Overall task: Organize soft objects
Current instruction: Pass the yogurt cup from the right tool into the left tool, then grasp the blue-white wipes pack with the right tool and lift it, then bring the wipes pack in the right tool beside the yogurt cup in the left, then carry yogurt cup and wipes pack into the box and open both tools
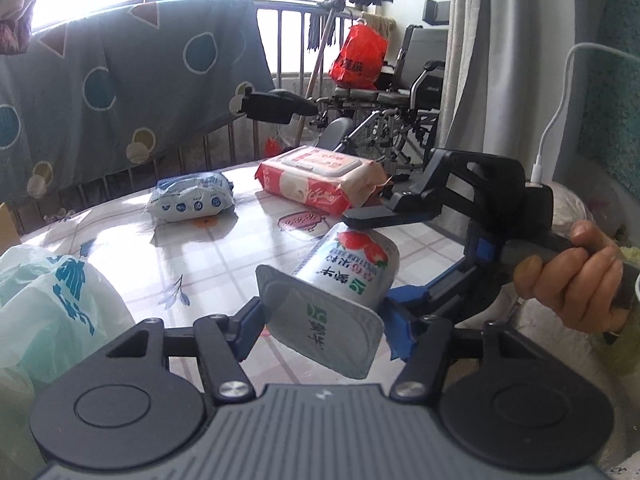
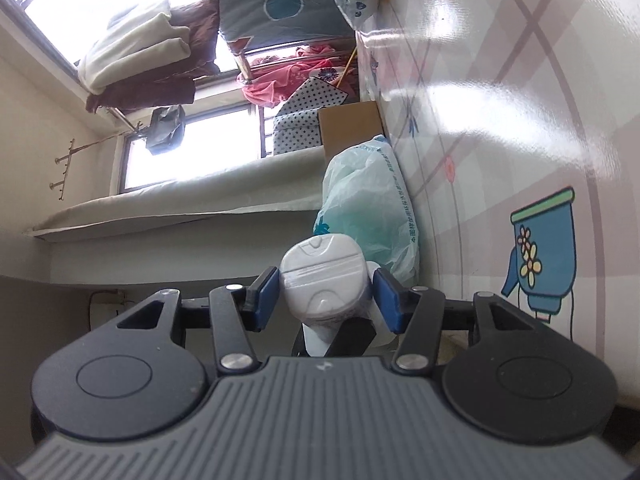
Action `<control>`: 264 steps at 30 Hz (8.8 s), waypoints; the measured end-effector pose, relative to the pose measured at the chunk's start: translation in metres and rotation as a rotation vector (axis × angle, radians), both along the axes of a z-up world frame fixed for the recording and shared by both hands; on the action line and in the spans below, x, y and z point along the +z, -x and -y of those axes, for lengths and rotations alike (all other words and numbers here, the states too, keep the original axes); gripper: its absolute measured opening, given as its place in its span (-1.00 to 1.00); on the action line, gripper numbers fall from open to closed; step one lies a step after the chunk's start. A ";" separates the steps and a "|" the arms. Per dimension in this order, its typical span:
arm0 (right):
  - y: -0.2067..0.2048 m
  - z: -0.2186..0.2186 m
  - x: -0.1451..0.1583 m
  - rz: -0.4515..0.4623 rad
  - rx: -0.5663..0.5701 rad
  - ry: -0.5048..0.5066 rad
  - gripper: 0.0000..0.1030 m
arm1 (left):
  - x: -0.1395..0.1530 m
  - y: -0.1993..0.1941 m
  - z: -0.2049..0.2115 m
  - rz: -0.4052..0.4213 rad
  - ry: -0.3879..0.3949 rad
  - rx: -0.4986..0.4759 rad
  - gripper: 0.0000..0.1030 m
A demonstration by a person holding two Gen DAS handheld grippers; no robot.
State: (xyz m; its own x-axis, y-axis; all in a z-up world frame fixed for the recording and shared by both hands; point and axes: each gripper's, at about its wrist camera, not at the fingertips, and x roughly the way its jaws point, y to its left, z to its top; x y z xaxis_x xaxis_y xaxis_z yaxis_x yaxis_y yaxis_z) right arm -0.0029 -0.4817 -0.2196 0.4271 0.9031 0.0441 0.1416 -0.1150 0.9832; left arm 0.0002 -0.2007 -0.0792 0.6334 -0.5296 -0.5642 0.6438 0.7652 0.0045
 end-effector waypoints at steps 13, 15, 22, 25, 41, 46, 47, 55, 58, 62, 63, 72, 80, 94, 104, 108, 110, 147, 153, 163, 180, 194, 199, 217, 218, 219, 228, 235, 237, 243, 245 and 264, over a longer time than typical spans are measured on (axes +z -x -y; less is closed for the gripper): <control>-0.030 -0.010 0.014 0.005 -0.115 0.235 0.34 | 0.001 -0.038 0.006 -0.200 -0.158 0.155 0.18; -0.032 -0.008 0.016 0.032 -0.129 0.247 0.37 | 0.000 -0.049 0.011 -0.244 -0.222 0.170 0.18; -0.034 -0.001 0.008 0.112 -0.175 0.221 0.43 | 0.007 -0.080 0.027 -0.281 -0.408 0.147 0.17; -0.032 0.006 0.011 0.143 -0.191 0.235 0.48 | 0.008 -0.089 0.031 -0.309 -0.427 0.136 0.18; -0.033 0.019 0.044 0.241 -0.223 0.440 0.64 | 0.001 -0.082 0.028 -0.217 -0.292 0.210 0.27; -0.079 0.014 0.089 0.362 -0.116 0.692 0.79 | 0.003 -0.080 0.016 -0.218 -0.264 0.245 0.26; -0.093 0.012 0.096 0.378 -0.101 0.750 0.80 | 0.003 -0.080 0.014 -0.217 -0.259 0.250 0.26; -0.215 -0.041 0.142 0.643 0.092 1.172 0.91 | 0.003 -0.078 -0.003 -0.228 -0.219 0.254 0.26; -0.253 -0.073 0.144 0.777 0.176 1.389 0.95 | 0.003 -0.078 -0.005 -0.229 -0.218 0.247 0.26; -0.294 -0.102 0.130 0.860 0.290 1.538 0.95 | 0.003 -0.078 -0.006 -0.231 -0.216 0.247 0.26; -0.300 -0.108 0.125 0.864 0.315 1.559 0.95 | 0.003 -0.078 -0.006 -0.232 -0.214 0.247 0.26; -0.294 -0.108 0.104 0.782 0.357 1.592 0.42 | 0.001 -0.077 -0.008 -0.220 -0.198 0.253 0.26; -0.200 -0.086 0.107 0.727 0.396 1.575 0.37 | -0.001 -0.072 -0.012 -0.204 -0.173 0.261 0.26; -0.041 0.040 0.070 0.097 -0.079 0.719 0.13 | -0.003 -0.069 -0.016 -0.184 -0.148 0.256 0.26; 0.015 0.106 0.049 -0.103 -0.367 0.598 0.51 | -0.003 -0.070 -0.015 -0.183 -0.153 0.256 0.26; 0.022 0.112 0.080 -0.014 -0.399 0.762 0.62 | -0.003 -0.070 -0.015 -0.182 -0.156 0.255 0.26; 0.020 0.108 0.096 0.049 -0.388 0.811 0.76 | -0.003 -0.070 -0.015 -0.181 -0.158 0.255 0.27; -0.010 0.017 0.083 0.174 -0.053 0.549 0.55 | -0.003 -0.069 -0.020 -0.192 -0.144 0.239 0.27; 0.007 0.051 0.064 -0.006 -0.149 0.574 0.60 | -0.003 -0.068 -0.019 -0.192 -0.145 0.239 0.26; 0.016 0.038 0.112 0.221 -0.190 0.878 0.77 | -0.002 -0.069 -0.020 -0.194 -0.147 0.241 0.26; 0.015 -0.090 0.135 0.684 0.227 1.417 0.85 | -0.002 -0.071 -0.022 -0.187 -0.160 0.244 0.27; -0.056 -0.062 0.098 0.268 0.153 1.138 0.15 | -0.004 -0.063 -0.025 -0.165 -0.177 0.203 0.27; -0.049 -0.058 0.100 0.267 0.134 1.184 0.06 | -0.004 -0.064 -0.021 -0.167 -0.186 0.200 0.29; -0.040 -0.064 0.100 0.313 0.150 1.325 0.32 | -0.006 -0.075 -0.002 -0.193 -0.215 0.215 0.30; -0.041 -0.057 0.100 0.292 0.135 1.293 0.28 | -0.004 -0.077 0.000 -0.203 -0.210 0.211 0.30; -0.041 -0.052 0.100 0.275 0.122 1.263 0.26 | -0.002 -0.079 0.001 -0.213 -0.205 0.208 0.30; -0.066 -0.032 0.138 0.255 0.037 1.143 0.23 | 0.048 -0.113 -0.001 -0.236 -0.121 0.218 0.30; -0.114 -0.052 0.205 0.320 0.014 1.140 0.23 | 0.114 -0.147 -0.047 -0.167 -0.039 0.304 0.30; -0.128 -0.069 0.228 0.365 0.026 1.140 0.23 | 0.131 -0.154 -0.070 -0.144 -0.018 0.340 0.30; -0.174 -0.160 0.286 0.513 0.105 1.104 0.23 | 0.162 -0.162 -0.163 -0.098 0.024 0.491 0.30; -0.189 -0.198 0.295 0.543 0.144 1.074 0.23 | 0.164 -0.160 -0.199 -0.093 0.034 0.545 0.31; -0.243 -0.473 0.200 0.275 0.586 0.952 0.24 | 0.096 -0.124 -0.420 -0.253 0.029 0.779 0.31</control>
State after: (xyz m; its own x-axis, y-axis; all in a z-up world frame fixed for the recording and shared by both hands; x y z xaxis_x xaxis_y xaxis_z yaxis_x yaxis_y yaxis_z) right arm 0.2401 -0.0089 -0.0201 0.0125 0.6773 -0.7356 -0.3042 0.7034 0.6424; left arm 0.1243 0.2195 0.0170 0.6811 -0.0068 -0.7322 -0.0933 0.9910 -0.0960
